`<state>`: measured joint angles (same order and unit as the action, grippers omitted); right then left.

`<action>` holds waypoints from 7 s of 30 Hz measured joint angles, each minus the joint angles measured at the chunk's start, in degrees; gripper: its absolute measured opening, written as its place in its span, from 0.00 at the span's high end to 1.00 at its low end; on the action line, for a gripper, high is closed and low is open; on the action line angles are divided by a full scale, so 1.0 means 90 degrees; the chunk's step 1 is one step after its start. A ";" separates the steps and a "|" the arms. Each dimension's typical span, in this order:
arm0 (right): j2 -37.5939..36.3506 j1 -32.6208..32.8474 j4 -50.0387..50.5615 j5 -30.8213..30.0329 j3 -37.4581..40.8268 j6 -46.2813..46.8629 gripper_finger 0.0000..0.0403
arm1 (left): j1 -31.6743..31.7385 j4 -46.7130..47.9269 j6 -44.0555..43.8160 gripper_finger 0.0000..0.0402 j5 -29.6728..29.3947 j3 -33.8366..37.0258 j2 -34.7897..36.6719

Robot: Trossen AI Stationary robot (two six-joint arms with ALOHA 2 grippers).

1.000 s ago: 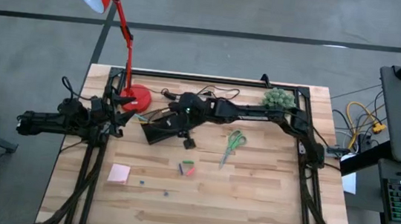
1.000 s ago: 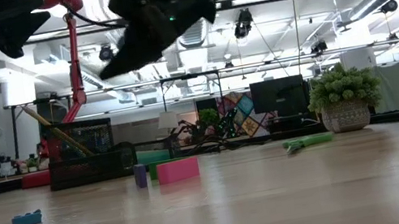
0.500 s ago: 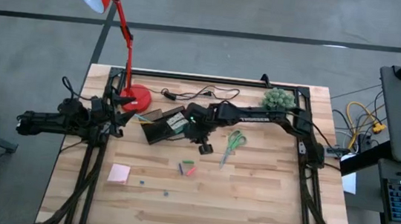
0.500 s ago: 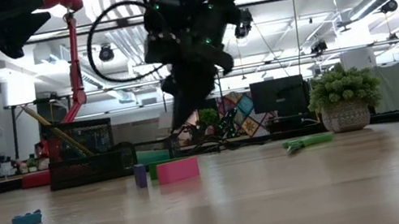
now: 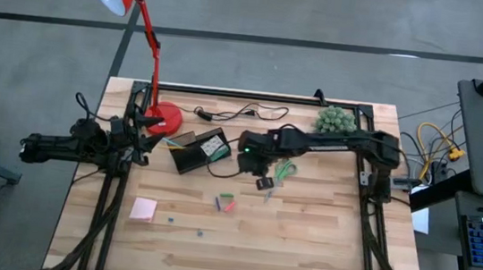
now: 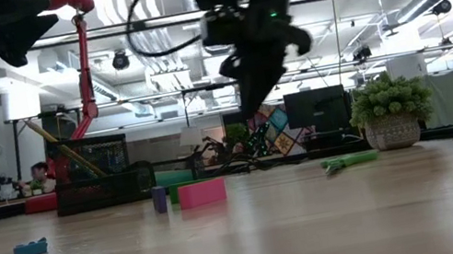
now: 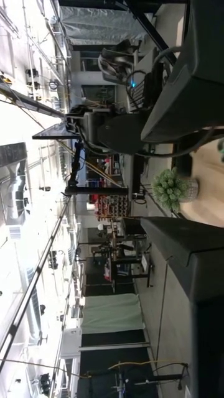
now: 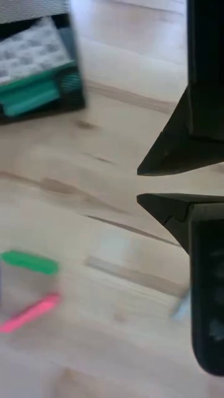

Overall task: Pick and place office supplies into organizer
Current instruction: Put the green scissor into the desk organizer

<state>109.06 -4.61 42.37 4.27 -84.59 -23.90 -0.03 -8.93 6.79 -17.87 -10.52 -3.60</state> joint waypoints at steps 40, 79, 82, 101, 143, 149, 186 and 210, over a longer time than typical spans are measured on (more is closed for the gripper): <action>-0.1698 -0.0812 -0.0070 -0.1309 0.3313 0.4660 0.56 | 0.0000 -0.0025 0.0005 0.51 -0.0022 0.0000 -0.0001; -0.1735 -0.1123 -0.1232 -0.0785 0.4320 0.7064 0.61 | 0.0002 -0.0014 0.0012 0.51 -0.0019 0.0000 0.0000; -0.1739 -0.1121 -0.1273 -0.0787 0.4405 0.7094 0.62 | 0.0002 -0.0013 0.0011 0.51 -0.0022 0.0000 -0.0005; -0.1715 -0.1126 -0.1126 -0.0602 0.4412 0.6673 0.96 | 0.0002 -0.0015 0.0011 0.51 -0.0022 0.0000 -0.0002; -0.1685 -0.0335 -0.1711 -0.3087 0.2287 0.4956 0.97 | 0.0002 -0.0010 0.0010 0.51 -0.0022 0.0001 -0.0001; -0.1690 -0.0059 -0.3320 -0.4240 0.2020 0.3726 0.97 | 0.0001 -0.0015 0.0007 0.51 -0.0022 0.0000 0.0000; -0.1009 -0.0239 -0.9812 -0.2611 0.2682 -0.1557 0.97 | 0.0000 -0.0133 0.0007 0.51 -0.0022 0.0002 0.0000; 0.1614 -0.0427 -0.9748 -0.1979 -0.0393 -0.3180 0.97 | 0.0002 -0.0114 0.0012 0.51 -0.0019 0.0002 0.0000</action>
<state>123.58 -8.45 -45.36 -13.53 -88.12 -52.52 -0.01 -9.95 6.90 -18.04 -10.50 -3.60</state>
